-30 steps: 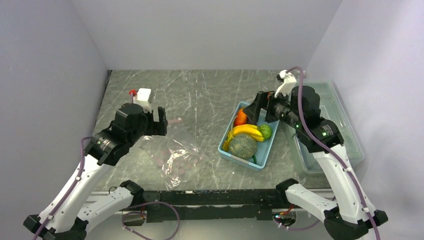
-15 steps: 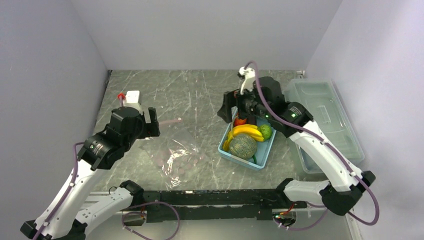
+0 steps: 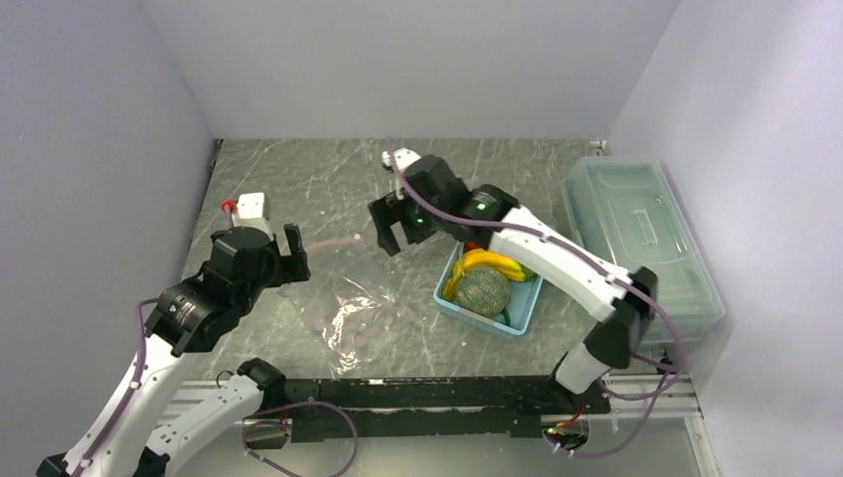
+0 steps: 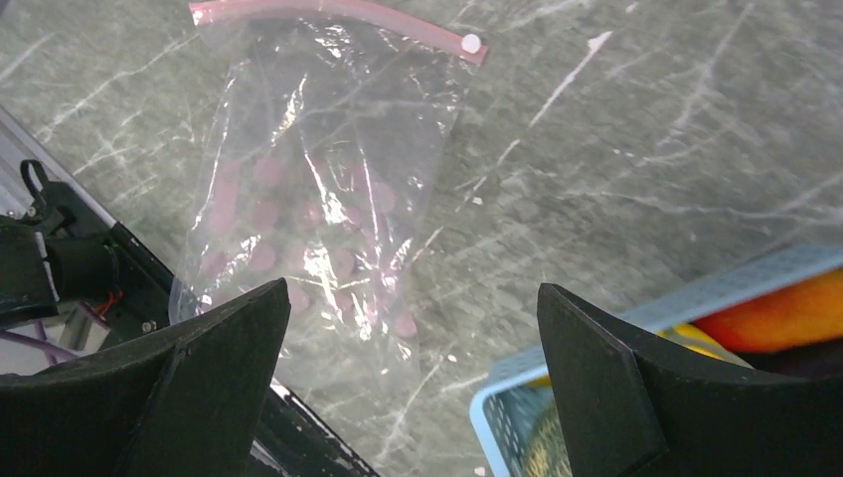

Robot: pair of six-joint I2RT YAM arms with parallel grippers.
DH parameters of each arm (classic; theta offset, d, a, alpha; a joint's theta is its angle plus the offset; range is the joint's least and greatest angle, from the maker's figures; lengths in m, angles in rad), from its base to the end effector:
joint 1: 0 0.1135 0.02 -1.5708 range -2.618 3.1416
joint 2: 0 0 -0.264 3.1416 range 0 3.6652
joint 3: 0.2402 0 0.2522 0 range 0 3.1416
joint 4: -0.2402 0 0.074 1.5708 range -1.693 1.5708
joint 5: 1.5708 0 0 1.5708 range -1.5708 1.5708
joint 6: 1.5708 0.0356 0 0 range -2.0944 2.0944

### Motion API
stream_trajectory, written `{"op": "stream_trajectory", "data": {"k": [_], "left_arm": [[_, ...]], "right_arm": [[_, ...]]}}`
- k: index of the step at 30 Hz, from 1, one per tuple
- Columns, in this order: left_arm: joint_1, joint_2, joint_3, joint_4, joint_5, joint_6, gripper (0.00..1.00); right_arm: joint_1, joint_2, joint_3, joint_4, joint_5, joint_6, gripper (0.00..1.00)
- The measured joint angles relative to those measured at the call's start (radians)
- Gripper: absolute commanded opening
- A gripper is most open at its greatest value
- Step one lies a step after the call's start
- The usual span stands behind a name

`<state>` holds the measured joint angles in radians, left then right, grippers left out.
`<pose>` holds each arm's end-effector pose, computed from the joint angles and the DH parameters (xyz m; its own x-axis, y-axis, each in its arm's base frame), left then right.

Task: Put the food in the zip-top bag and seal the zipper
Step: Pick up the zipper food storage bag at the center of the board.

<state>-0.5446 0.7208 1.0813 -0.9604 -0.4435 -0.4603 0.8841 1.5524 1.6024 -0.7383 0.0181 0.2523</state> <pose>0.1083 -0.0477 0.3704 -0.5059 -0.1627 -0.8471 -0.0667 0.9865 -0.1496 0.2170 0.2636 0.3800 -0.5808 -0.3147 -0.7507 -0.6396 0.7469 0.1817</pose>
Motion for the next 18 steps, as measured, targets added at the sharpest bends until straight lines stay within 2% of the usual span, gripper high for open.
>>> {"op": "stream_trajectory", "data": {"k": [10, 18], "left_arm": [[0.0, -0.042, -0.038, -0.013, -0.01, -0.015, 0.99], [0.0, -0.065, -0.066, -0.021, -0.01, -0.016, 0.99]], "right_arm": [[0.076, 0.299, 0.153, -0.005, -0.038, 0.002, 1.0], [0.098, 0.449, 0.24, -0.013, -0.077, 0.005, 1.0]]}}
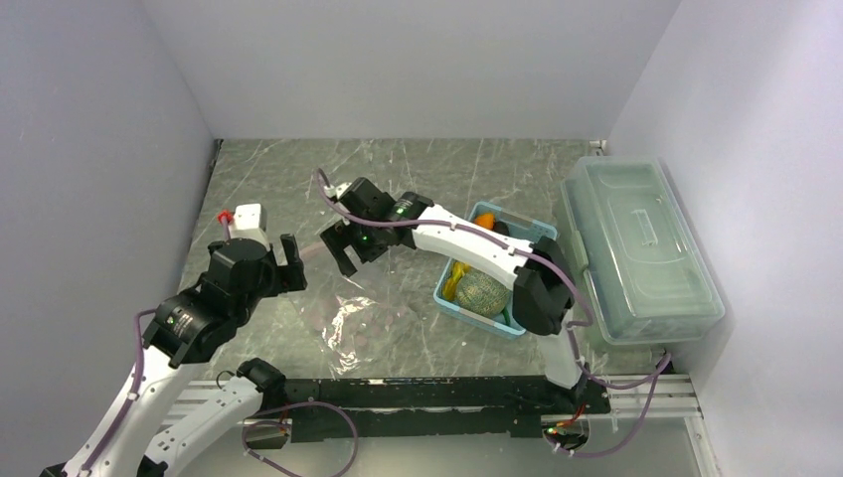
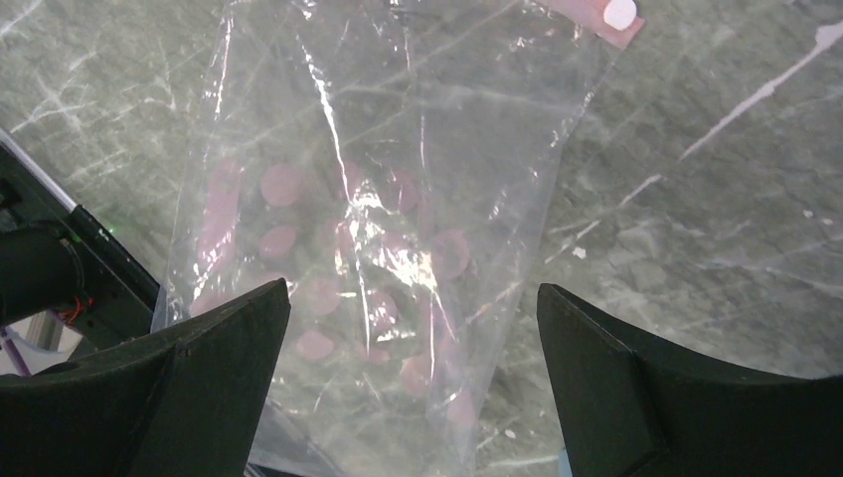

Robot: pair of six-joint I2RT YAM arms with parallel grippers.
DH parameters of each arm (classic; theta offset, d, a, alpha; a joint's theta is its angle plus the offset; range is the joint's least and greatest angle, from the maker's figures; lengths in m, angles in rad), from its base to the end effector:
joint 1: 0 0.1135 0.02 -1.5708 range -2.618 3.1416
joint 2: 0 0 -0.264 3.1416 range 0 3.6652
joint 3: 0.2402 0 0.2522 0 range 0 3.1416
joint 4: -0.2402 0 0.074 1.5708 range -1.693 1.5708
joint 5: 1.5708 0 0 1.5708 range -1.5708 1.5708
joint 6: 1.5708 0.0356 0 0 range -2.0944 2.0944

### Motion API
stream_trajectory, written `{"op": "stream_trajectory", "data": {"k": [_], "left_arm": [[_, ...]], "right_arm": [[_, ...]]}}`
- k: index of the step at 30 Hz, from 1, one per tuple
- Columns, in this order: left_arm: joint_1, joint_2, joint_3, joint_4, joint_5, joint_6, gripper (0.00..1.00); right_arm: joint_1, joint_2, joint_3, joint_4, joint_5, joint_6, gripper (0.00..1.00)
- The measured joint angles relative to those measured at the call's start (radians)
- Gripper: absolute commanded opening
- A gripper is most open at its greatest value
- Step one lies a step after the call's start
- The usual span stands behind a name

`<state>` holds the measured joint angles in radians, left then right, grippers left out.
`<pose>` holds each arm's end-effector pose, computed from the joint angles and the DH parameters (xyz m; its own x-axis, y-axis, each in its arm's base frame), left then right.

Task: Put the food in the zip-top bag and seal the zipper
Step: Pick up the zipper food storage bag at the center of the board.

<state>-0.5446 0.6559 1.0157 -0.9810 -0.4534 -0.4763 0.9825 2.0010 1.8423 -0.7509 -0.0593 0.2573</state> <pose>0.0980 -0.0411 0.3552 -0.5163 -0.1692 -0.8396 -0.0851 0.9856 -0.1463 0.2473 0.3745 0.2875 -0.6400 -0.5017 -0.5819 -0.7112 0.6735 0.2015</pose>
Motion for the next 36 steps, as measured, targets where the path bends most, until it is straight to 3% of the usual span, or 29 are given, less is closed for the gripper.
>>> {"op": "stream_trajectory", "data": {"k": [13, 27, 32, 36], "left_arm": [[0.0, -0.025, -0.03, -0.012, 0.005, 0.001, 0.99], [0.0, -0.026, -0.03, -0.011, 0.011, 0.002, 0.99], [0.0, -0.026, -0.031, -0.011, 0.011, 0.003, 0.99], [0.0, -0.026, -0.031, -0.011, 0.011, 0.003, 0.99]], "right_arm": [[0.011, 0.194, 0.188, -0.027, -0.001, -0.019, 1.0], [0.034, 0.271, 0.221, -0.057, -0.001, -0.03, 0.95], [0.037, 0.298, 0.221, -0.062, 0.002, -0.031, 0.87], [0.041, 0.319, 0.221, -0.066, 0.007, -0.038, 0.72]]}}
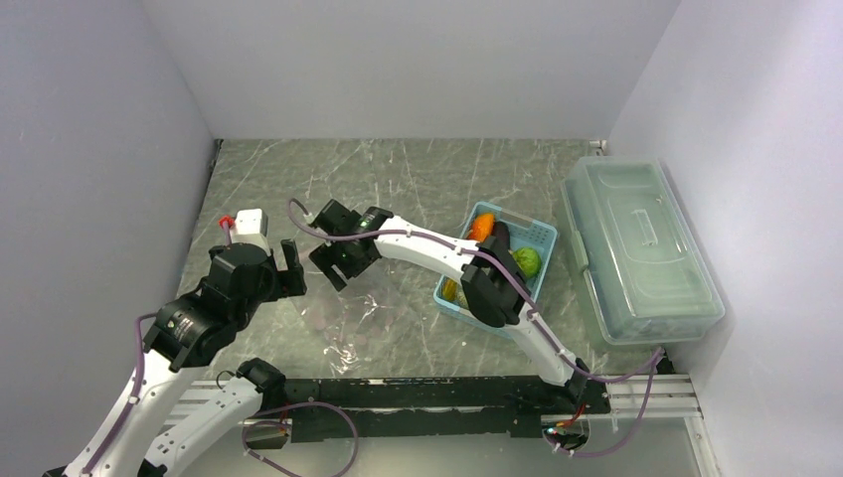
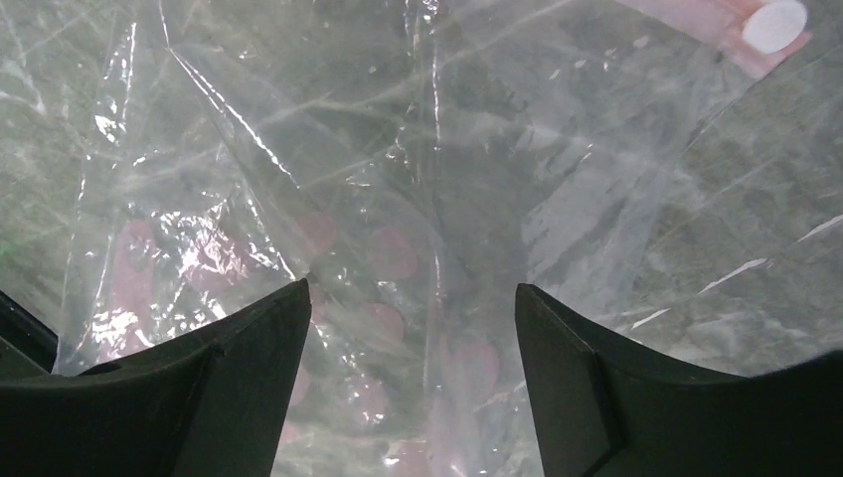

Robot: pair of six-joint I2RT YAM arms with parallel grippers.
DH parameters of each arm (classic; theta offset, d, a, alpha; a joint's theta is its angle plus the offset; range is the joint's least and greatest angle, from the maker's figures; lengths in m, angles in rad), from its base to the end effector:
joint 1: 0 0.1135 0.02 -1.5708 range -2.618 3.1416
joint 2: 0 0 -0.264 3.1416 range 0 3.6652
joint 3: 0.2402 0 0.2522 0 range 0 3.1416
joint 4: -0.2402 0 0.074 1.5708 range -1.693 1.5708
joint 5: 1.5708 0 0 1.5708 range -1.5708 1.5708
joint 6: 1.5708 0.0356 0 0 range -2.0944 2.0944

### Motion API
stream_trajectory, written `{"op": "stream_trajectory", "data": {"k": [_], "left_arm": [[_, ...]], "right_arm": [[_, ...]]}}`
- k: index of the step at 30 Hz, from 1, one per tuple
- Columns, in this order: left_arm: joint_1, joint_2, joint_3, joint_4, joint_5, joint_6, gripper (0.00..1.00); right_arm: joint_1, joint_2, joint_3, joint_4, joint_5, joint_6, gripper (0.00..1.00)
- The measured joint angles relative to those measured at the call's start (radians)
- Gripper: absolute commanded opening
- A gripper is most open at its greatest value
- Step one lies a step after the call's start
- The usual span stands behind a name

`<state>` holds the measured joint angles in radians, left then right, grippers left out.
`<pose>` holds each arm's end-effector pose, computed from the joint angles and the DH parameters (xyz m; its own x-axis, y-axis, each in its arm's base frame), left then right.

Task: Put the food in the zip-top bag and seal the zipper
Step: Pick up the zipper food storage bag at the center of the board.

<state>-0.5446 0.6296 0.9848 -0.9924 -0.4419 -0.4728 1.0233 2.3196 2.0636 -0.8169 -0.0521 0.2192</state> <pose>0.0941 -0.0392 0.3472 -0.5324 -0.1588 -0.8315 -0.0765 0.9873 -0.1395 0.2609 0.4315 0.2066 -0.6346 -0.6238 -0.4562 -0.7454 0.6498 0.1485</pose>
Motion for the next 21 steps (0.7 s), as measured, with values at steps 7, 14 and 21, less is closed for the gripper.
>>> {"op": "stream_trajectory", "data": {"k": [7, 14, 21], "left_arm": [[0.0, -0.001, -0.003, 0.0, 0.0, 0.0, 0.99], [0.0, -0.007, -0.004, 0.0, 0.0, 0.0, 0.99], [0.0, -0.003, -0.004, -0.002, -0.012, -0.004, 0.99]], "right_arm": [[0.004, 0.005, -0.006, 0.004, 0.003, -0.008, 0.3], [0.005, -0.002, -0.066, 0.021, 0.018, -0.011, 0.0], [0.006, -0.101, -0.173, 0.075, 0.027, -0.016, 0.0]]}}
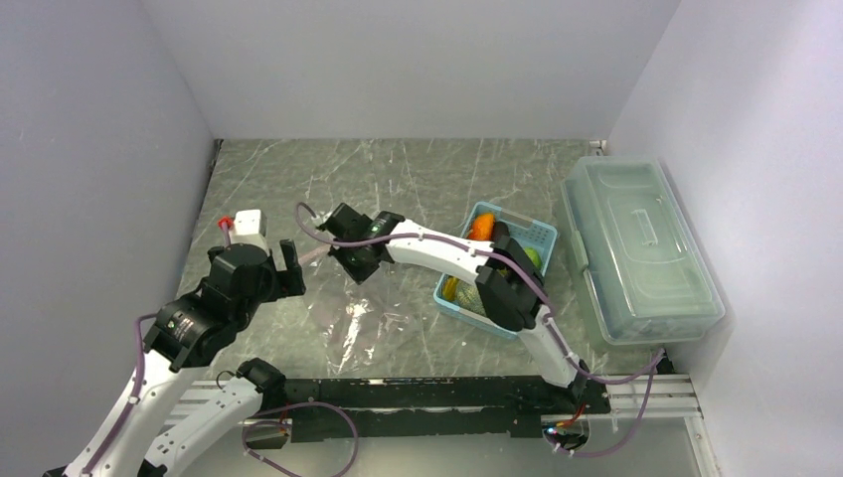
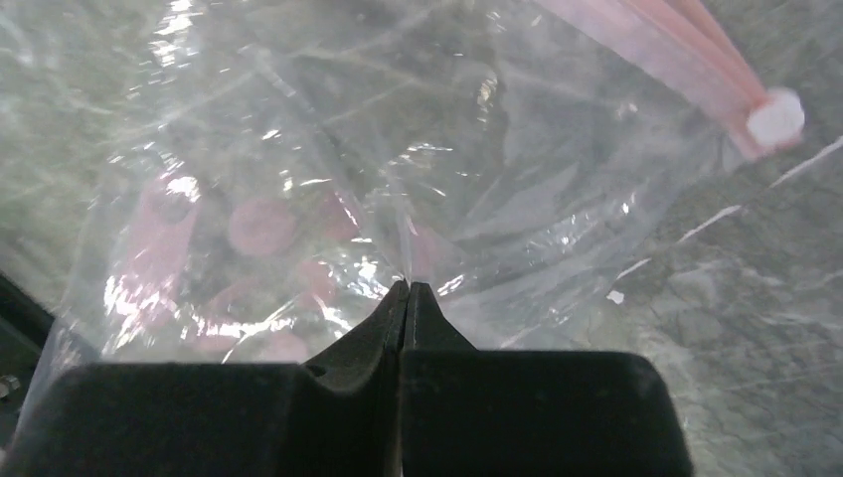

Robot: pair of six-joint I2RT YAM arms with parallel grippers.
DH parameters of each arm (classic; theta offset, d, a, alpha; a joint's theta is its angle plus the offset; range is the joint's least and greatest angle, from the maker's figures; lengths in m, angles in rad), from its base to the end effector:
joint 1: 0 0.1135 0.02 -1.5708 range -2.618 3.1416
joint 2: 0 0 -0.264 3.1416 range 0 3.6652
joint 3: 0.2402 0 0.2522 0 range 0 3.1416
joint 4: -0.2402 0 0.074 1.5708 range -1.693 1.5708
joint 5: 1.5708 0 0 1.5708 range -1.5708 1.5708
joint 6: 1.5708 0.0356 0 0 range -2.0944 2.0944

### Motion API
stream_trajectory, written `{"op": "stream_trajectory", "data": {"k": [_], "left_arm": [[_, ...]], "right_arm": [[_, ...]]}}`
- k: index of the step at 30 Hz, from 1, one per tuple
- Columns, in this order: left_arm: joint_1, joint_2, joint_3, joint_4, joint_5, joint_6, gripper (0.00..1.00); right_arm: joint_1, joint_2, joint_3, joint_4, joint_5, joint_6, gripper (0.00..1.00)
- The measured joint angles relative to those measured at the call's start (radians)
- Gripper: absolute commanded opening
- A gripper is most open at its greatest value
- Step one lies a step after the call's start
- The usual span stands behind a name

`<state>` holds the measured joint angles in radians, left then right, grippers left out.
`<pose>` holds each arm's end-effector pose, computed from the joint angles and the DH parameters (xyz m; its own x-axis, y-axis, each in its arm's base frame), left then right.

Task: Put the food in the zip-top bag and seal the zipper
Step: Pick up the zipper food storage bag at the center of the board.

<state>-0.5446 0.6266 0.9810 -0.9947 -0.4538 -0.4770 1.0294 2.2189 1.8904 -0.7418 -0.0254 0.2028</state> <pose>0.0937 -0.0385 0.3463 -0.5297 -0.1616 -0.8327 -0.0881 0.9869 -0.1355 0.2482 0.4145 0.2056 -0.6167 -0.6348 -0.4655 -0.7542 0.6458 0.1185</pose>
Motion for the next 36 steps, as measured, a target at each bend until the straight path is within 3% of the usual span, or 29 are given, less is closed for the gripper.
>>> {"op": "stream_trajectory", "data": {"k": [8, 36], "left_arm": [[0.0, 0.042, 0.011, -0.025, -0.021, -0.018, 0.99], [0.007, 0.255, 0.282, -0.013, 0.035, 0.013, 0.96]], "right_arm": [[0.003, -0.155, -0.073, 0.08, 0.003, -0.01, 0.0], [0.008, -0.491, -0.325, 0.247, 0.093, -0.138, 0.0]]}}
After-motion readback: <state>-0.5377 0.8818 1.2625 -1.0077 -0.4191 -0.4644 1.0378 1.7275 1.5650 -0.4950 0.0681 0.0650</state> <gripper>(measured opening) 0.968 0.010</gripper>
